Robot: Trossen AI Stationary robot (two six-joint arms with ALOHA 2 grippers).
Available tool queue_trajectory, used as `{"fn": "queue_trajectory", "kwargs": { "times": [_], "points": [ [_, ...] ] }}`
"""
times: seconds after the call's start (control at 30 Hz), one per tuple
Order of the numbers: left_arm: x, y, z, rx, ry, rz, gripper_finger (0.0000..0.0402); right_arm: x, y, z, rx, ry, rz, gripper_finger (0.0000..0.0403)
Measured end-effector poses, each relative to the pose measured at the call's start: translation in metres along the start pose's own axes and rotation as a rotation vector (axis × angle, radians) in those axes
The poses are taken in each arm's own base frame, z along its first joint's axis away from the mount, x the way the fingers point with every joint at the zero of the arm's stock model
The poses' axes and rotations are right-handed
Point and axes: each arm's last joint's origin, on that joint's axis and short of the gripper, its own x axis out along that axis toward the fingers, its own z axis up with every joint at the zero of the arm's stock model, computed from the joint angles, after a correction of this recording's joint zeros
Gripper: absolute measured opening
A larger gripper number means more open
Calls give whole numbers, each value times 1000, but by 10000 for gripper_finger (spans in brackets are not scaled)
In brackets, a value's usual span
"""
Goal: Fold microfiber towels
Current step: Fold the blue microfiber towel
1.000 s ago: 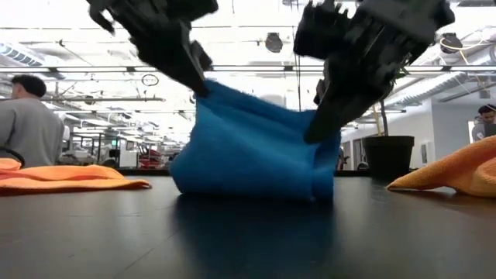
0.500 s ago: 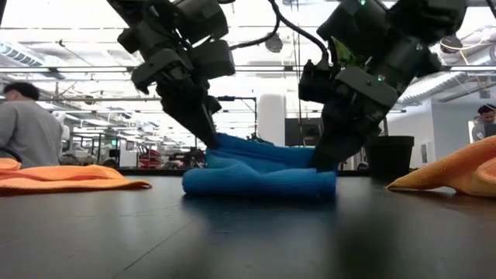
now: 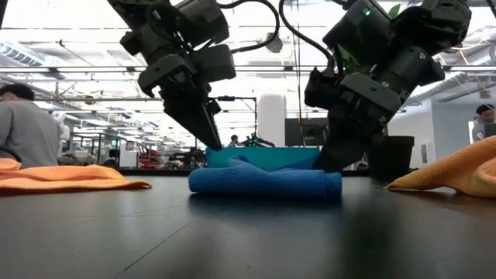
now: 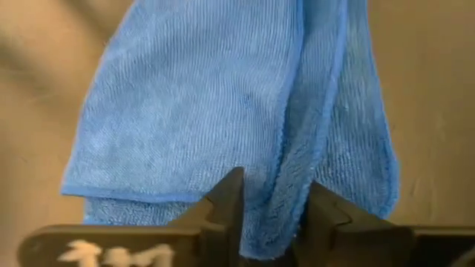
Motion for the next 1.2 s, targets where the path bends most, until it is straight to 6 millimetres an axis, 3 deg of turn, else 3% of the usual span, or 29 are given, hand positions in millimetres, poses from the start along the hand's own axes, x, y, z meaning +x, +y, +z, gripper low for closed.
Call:
{"fn": "queue_trajectory", "kwargs": {
  "times": [0.17, 0.33, 0.57, 0.8, 1.2],
  "points": [
    [-7, -17, 2, 13, -2, -57, 114, -14, -2, 9, 1, -49, -31, 118],
    [1, -46, 6, 67, -34, -81, 115, -25, 1, 20, -47, -153, -60, 127],
    [4, -77, 11, 124, -99, -52, 115, -4, 9, 21, -102, -204, 114, 108],
    [17, -78, 3, 102, -114, -40, 115, 22, 0, 11, -94, -169, 109, 83],
    [35, -74, -22, 1, -143, -48, 115, 26, -17, 8, -48, -110, -8, 79]
  ]
}}
